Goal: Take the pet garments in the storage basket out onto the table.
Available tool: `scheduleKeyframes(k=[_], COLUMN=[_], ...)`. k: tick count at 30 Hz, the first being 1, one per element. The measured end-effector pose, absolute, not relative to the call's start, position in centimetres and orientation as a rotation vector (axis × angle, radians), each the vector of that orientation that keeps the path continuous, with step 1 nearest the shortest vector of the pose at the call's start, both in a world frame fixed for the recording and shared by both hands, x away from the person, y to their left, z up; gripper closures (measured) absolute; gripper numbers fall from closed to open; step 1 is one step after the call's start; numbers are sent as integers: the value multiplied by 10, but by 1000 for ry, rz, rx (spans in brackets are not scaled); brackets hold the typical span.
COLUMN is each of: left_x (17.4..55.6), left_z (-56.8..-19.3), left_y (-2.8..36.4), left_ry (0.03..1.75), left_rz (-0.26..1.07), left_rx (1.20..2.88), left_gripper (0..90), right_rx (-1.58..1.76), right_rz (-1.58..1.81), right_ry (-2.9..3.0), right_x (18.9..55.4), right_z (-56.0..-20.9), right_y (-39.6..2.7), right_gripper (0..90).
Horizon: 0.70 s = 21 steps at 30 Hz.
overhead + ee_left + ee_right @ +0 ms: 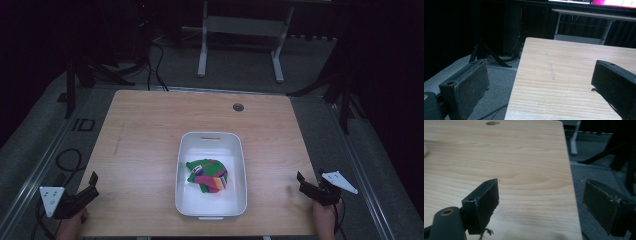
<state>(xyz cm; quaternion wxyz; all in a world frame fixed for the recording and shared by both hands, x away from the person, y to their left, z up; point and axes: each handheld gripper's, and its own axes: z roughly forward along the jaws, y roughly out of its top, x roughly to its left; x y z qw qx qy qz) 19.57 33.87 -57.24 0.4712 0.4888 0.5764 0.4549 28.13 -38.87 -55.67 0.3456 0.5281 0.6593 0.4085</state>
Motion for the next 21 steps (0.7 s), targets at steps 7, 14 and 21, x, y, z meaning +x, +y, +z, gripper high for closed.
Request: scheduleKeyframes(k=[7,14,21], left_x=[196,196,197], left_z=[-572,-572,-572], left_y=[339,339,339], left_ry=[1415,1414,1417], left_rz=[1114,1114,1102], left_rx=[1203,1203,1199], left_gripper=[18,18,18], right_rx=[1413,1417,1364], right_rz=[1012,1021,1045], right_ry=[1751,1855,2060], right_x=[285,288,290], right_z=[-557,-558,-556], right_y=[-388,-395,-399], right_gripper=[136,131,136])
